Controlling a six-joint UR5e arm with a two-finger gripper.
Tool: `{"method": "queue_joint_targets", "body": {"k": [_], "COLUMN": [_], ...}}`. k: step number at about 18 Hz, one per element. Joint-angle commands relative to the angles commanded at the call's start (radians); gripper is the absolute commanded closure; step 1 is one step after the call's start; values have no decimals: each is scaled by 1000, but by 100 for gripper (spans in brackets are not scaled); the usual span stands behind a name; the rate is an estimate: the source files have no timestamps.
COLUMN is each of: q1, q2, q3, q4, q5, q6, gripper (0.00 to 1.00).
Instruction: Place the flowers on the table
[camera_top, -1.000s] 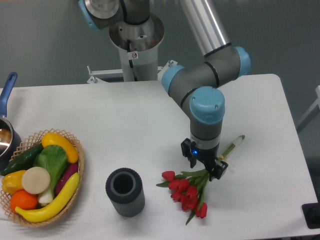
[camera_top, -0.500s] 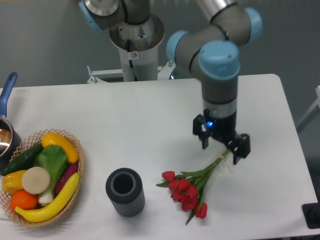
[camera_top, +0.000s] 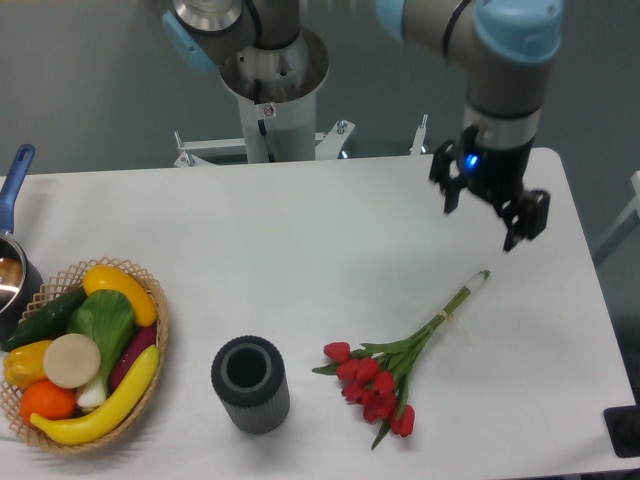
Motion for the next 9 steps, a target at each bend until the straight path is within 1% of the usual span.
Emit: {"method": "queue_joint_targets", "body": {"k": [3, 5, 7, 9], "q1": [80, 115, 132, 137], "q2": [29, 38, 43, 51], "q3": [2, 0, -2, -9], "q4": [-63, -91, -98, -98], "q5": [-43, -74, -75, -83], "q6": [124, 177, 215, 226], "gripper": [0, 0, 0, 0]}}
